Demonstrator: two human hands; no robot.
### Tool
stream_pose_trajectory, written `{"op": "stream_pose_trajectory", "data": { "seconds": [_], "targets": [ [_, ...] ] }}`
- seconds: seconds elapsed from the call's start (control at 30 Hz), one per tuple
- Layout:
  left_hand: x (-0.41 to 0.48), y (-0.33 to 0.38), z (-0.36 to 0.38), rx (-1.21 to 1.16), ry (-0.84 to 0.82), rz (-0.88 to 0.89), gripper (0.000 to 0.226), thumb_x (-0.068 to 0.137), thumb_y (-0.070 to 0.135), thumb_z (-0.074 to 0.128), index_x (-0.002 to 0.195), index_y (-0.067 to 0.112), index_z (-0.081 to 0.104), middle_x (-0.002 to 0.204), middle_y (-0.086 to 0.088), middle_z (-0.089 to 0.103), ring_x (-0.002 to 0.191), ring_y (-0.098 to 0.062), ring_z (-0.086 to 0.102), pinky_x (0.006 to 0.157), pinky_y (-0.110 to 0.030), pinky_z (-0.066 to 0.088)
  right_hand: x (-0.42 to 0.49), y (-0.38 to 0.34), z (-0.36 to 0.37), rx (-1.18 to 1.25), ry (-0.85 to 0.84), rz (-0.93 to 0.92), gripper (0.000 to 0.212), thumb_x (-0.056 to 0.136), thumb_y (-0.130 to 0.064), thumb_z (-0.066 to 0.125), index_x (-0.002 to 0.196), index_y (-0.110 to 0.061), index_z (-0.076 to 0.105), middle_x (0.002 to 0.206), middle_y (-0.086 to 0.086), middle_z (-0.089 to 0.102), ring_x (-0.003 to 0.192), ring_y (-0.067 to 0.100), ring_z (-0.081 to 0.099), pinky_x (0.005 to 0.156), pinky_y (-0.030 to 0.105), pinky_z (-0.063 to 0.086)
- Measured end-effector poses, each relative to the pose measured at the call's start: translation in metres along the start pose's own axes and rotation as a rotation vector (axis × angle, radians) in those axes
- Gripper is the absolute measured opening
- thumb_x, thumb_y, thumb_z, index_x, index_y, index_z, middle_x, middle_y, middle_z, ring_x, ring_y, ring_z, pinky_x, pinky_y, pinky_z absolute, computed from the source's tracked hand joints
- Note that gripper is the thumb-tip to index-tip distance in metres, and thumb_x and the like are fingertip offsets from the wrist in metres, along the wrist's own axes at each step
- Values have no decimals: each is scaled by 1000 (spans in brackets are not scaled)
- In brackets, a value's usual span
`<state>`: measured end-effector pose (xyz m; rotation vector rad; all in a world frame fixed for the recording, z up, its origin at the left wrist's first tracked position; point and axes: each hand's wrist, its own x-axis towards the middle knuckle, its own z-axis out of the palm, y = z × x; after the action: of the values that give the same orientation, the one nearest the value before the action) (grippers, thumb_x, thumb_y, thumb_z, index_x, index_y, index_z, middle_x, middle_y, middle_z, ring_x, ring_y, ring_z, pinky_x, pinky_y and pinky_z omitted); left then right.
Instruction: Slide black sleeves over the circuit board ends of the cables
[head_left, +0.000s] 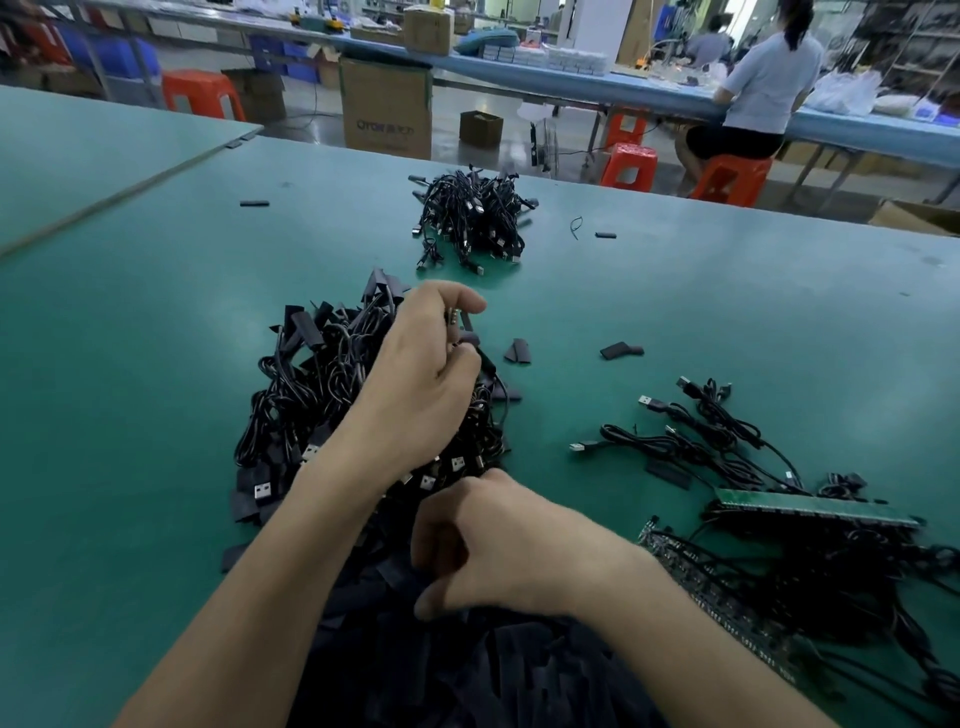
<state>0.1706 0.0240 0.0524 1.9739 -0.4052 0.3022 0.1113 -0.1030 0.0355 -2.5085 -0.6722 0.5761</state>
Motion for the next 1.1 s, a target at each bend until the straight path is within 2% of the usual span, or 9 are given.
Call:
{"op": "stream_pose_trajectory", "data": {
  "seconds": [0.1,0.17,0.27,0.43,0.57,0.7,0.77,0.93,1.1],
  "targets": [
    [1,-1,3,63,-78,-12,51,95,-10,34,136,17,45,106,10,42,94,4,47,89,-14,42,4,-5,9,-106,28,35,32,74,-54,79,92,-34,61,98,-7,52,88,17,55,66,28,43],
    [1,-1,5,38,-121,-7,54,97,-11,31,145,12,42,116,3,47,104,-3,53,102,-28,45,6,-7,15,-144,38,45,29,80,-48,76,98,-29,62,103,-3,49,88,22,55,71,31,45],
    [0,-2,7,-13,-165,17,50,104,-1,33,152,12,34,125,0,53,115,-5,61,107,-28,46,7,-6,20,-54,45,50,11,86,-30,71,91,-27,61,109,1,55,95,25,59,80,38,53],
    [-3,2,8,-144,-110,14,32,105,2,41,134,13,47,103,5,69,92,-5,72,86,-20,56,5,0,14,56,113,4,8,85,-18,63,84,-23,57,92,1,61,81,21,60,70,39,56],
    [-3,6,8,-184,-59,-4,13,104,7,48,99,18,43,95,4,74,73,-9,74,71,-14,53,-2,18,-17,268,403,37,17,79,-9,70,76,-18,55,74,4,66,66,20,61,60,37,51],
    [-3,7,7,-158,-5,6,7,101,10,56,98,13,62,86,7,74,70,-4,72,65,-12,52,-13,37,-43,551,586,48,25,85,-1,70,91,-24,63,66,-1,67,66,21,66,58,25,46],
    [-2,7,5,-173,46,4,14,99,12,61,98,23,69,74,4,73,64,-3,69,59,-10,49,-16,44,-51,587,688,55,32,89,-2,66,100,-32,67,66,-5,66,65,21,63,59,30,48],
    [-4,6,6,-166,6,-18,22,93,11,70,105,29,69,72,7,72,57,-5,67,55,-14,51,-20,48,-61,623,889,7,34,94,-5,61,97,-37,72,68,-15,68,63,2,58,58,21,47],
    [-4,5,11,-189,-47,-73,18,87,12,77,86,26,66,70,10,73,55,-8,66,56,-19,54,-23,48,-63,574,955,-78,26,86,-16,77,96,-39,71,83,-23,73,70,-4,61,67,13,46]
  ]
}}
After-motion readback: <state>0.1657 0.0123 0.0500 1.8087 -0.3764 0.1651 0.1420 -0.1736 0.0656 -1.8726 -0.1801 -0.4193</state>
